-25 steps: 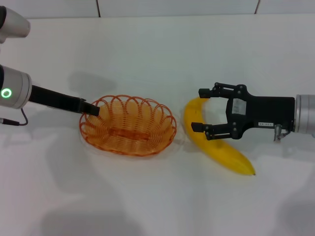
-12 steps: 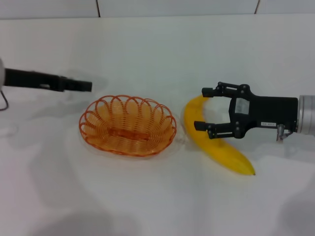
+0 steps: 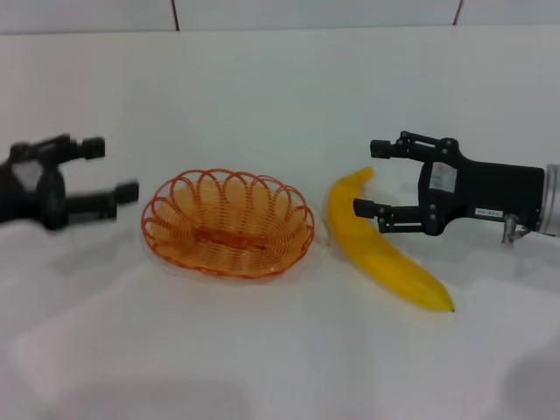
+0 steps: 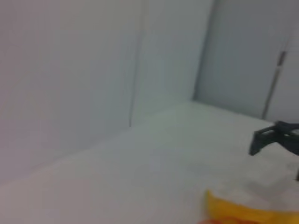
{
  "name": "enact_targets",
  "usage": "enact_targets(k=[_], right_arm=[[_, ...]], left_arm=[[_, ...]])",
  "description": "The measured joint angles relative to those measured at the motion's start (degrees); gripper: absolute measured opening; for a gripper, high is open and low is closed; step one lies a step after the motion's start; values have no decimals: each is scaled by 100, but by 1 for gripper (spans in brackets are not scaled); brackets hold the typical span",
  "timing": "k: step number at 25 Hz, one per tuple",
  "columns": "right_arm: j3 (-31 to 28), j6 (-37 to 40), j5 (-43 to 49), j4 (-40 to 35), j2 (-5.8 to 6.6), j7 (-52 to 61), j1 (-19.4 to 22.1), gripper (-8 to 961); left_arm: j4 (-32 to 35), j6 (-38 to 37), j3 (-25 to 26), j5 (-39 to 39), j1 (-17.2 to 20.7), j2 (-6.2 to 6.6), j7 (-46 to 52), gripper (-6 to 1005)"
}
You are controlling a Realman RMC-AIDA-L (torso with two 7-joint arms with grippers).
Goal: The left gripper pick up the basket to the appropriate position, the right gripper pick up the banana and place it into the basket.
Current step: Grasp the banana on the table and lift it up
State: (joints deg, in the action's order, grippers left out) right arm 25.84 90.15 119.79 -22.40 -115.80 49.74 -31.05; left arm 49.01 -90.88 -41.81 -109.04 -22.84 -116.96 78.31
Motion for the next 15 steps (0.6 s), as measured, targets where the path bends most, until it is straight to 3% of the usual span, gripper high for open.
enact_targets(k=[4, 7, 15], right_arm=[[-1, 114, -170, -14, 67, -20, 153, 880], [0, 133, -206, -21, 114, -22, 240, 880], [51, 140, 47, -104, 119, -29, 342, 879]], left_arm=[[-873, -321, 42, 355, 311, 40, -1867, 892], [-1426, -310, 54, 230, 374, 54, -2638, 892], [-1602, -278, 316, -36, 656, 76, -2610, 892]])
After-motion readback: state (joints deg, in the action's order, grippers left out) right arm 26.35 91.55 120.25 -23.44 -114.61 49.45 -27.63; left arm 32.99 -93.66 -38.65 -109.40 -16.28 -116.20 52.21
